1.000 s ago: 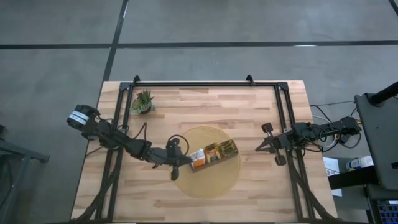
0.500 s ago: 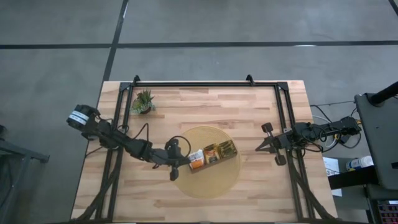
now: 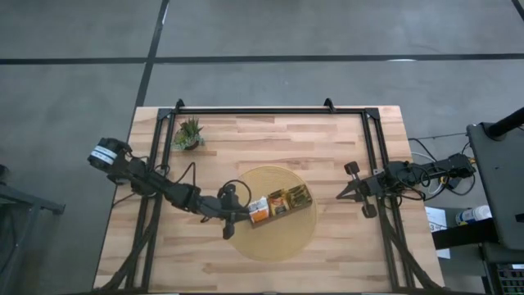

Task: Pick & Place Tea
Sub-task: Put the white tea bag into the left of the wooden organizer, then return to Home Position

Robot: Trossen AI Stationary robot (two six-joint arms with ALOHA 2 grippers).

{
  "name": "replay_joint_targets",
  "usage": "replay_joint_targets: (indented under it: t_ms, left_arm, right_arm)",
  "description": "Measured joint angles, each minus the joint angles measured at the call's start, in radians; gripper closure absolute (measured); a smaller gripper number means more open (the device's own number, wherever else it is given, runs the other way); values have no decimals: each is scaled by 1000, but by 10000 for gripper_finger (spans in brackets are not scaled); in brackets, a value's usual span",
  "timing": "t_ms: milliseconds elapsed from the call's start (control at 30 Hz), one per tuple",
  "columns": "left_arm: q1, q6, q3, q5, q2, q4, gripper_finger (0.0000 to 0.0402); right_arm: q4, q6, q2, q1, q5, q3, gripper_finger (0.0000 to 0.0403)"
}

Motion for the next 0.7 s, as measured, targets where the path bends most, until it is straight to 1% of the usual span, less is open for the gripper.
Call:
replay_joint_targets:
  t_ms: [133, 233, 400, 567, 633, 700]
  left_arm:
    - [0, -1, 1, 0, 0, 1, 307]
    - [0, 9, 14, -9, -4, 1, 294]
    - [0, 48, 44, -59, -31, 6, 291]
    - [-3, 61, 60, -61, -57, 6, 291]
    - [-12, 62, 65, -50, -58, 6, 291]
    - [-23, 67, 66, -1, -59, 4, 291]
  right_arm:
    - [0, 0, 0, 0, 0, 0, 394]
    - [0, 0, 0, 0, 0, 0, 394]
    - [0, 0, 0, 0, 0, 0, 394]
    - [0, 0, 0, 0, 0, 0, 394]
    - [0, 0, 0, 0, 0, 0, 394]
    - [0, 0, 0, 0, 0, 0, 394]
